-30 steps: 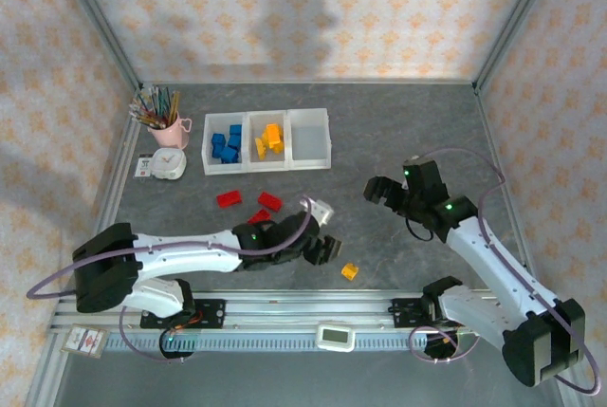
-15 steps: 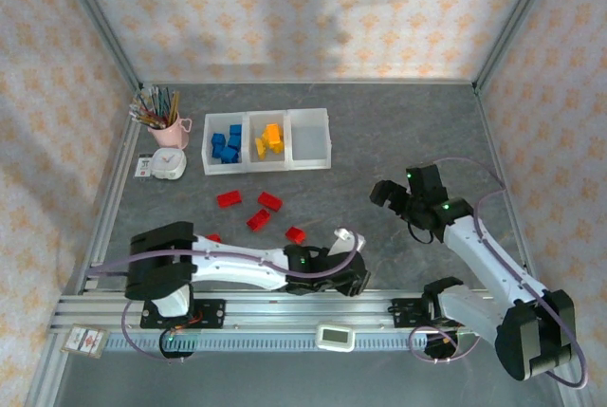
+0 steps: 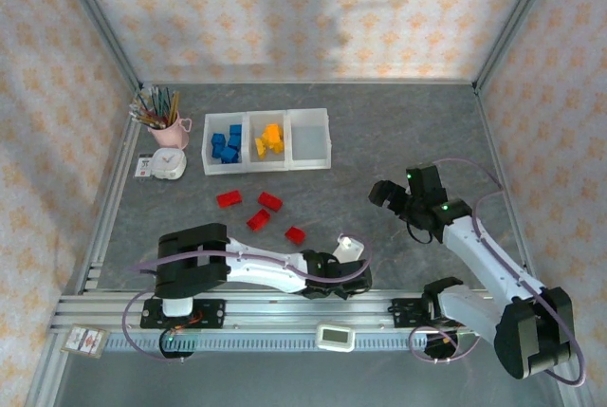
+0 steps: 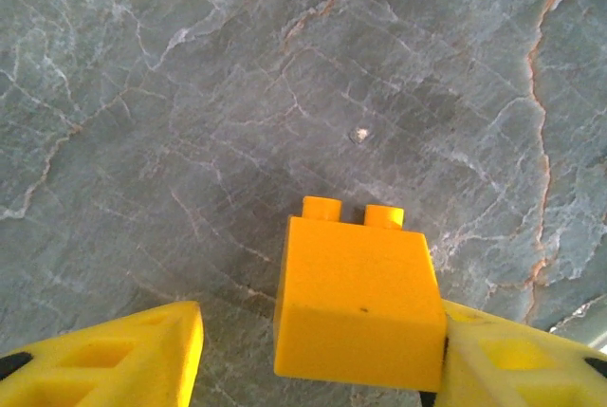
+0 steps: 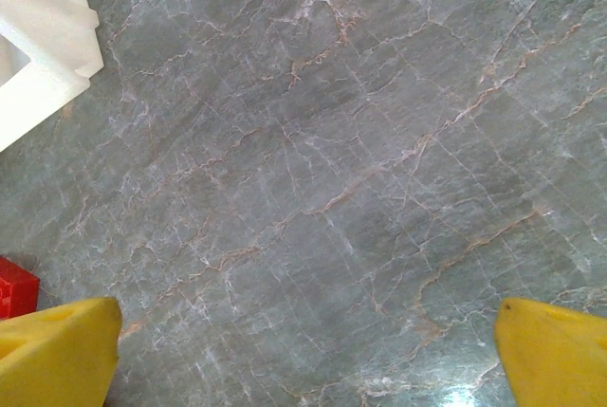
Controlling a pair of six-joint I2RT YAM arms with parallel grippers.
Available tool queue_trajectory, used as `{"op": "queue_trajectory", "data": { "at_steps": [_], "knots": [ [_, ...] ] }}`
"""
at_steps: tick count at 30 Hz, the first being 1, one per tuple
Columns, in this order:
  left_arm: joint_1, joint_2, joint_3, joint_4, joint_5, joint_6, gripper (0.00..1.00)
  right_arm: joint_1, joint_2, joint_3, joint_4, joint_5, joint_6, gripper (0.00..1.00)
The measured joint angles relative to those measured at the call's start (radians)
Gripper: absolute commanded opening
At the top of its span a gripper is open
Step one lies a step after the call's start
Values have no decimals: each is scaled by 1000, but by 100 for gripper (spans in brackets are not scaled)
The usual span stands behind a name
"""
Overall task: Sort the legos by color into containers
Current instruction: Pick up the lego from the middle-left of the table, then place the lego in the container.
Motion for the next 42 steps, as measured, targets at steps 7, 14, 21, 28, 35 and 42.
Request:
{"op": "queue_trajectory", "data": {
  "at_steps": [7, 14, 21, 28, 35, 42],
  "knots": [
    [0, 21, 5, 20, -18, 11, 42, 0, 7, 0, 6, -8, -14, 100],
    [1, 24, 5, 29, -23, 19, 29, 0, 7, 0, 6, -11, -32, 100],
    [19, -17, -2, 24, -45, 18, 26, 0, 8, 7, 6, -50, -58, 100],
    [144, -198, -3, -46, -109, -5, 24, 76, 42, 86, 20, -87, -76, 100],
    [455, -326, 47, -124, -185, 20, 23, 175, 145, 197, 98, -90, -75, 100],
    [779, -278, 154, -106, -170, 134, 23, 222, 252, 260, 163, -89, -74, 100]
  ]
}}
